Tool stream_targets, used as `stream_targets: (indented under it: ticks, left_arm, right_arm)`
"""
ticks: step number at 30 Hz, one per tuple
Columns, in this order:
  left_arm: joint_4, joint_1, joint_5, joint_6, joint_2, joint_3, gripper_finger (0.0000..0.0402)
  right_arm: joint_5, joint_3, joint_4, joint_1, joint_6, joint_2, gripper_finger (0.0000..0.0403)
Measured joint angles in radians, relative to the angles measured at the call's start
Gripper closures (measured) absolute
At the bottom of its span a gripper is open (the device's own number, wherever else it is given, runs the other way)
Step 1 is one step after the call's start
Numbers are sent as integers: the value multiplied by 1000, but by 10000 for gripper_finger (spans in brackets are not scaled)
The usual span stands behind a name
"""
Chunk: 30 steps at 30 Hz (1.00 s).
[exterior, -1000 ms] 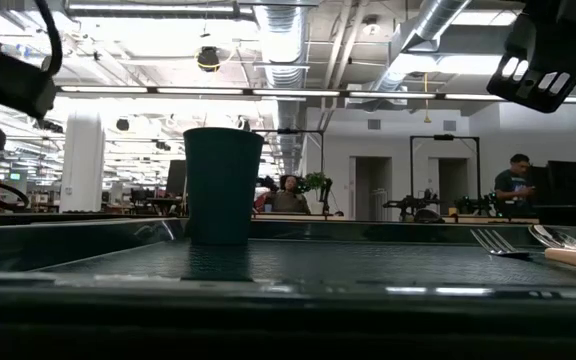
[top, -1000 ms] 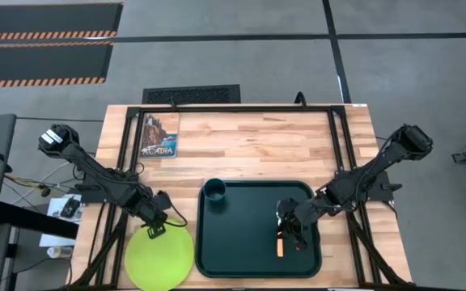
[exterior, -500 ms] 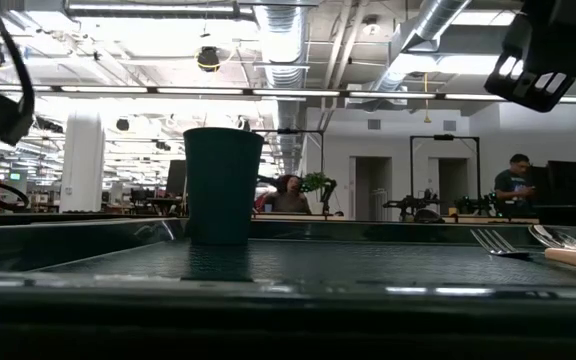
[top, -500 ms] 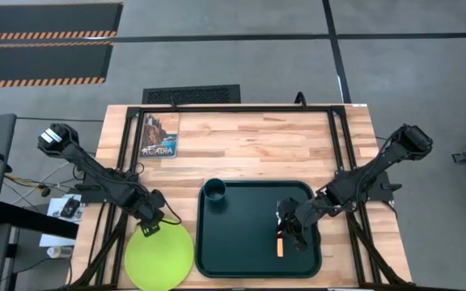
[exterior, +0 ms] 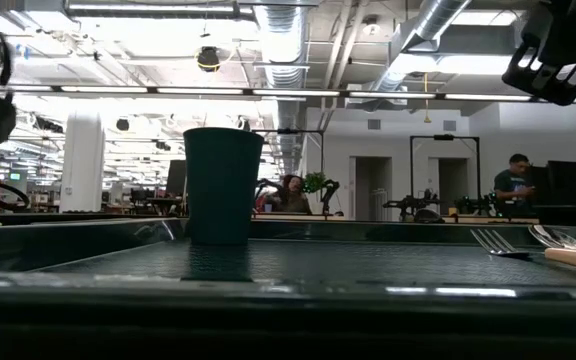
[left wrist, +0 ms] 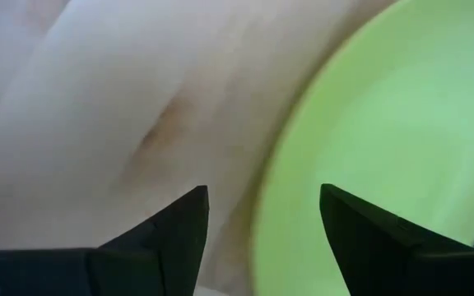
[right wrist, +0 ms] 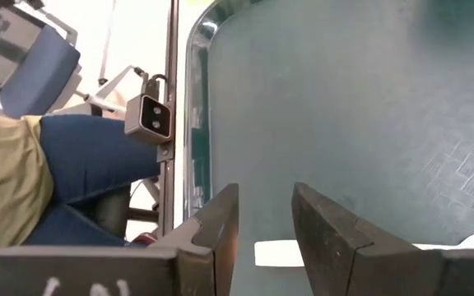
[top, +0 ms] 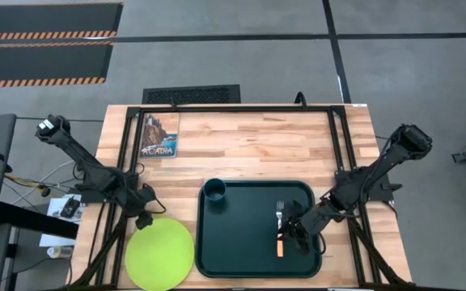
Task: Pick and place plate/cup/fork/spoon on tray
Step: Put the light green plate on the black tray to the left of the light orange fork
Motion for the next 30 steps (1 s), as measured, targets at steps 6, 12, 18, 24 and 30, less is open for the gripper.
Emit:
stream_targets:
  ticks: [6, 12, 18, 24, 30]
  left_arm:
    - [92, -45, -5, -107, -88, -115, 182]
    - [124, -56, -17, -86, -77, -119, 187]
    - [137, -56, -6, -109, -25, -118, 236]
    - [169, -56, -19, -129, 26, -117, 289]
    - [175, -56, -26, -171, 47, -117, 380]
  right_arm:
    - [1, 0, 1, 20, 43, 0, 262]
    - [49, 0, 1, 26, 50, 0, 262]
    - [53, 0, 2, 24, 50, 0, 262]
    - [53, 0, 2, 25, 50, 0, 262]
    - [70, 0, 1, 25, 43, 0, 262]
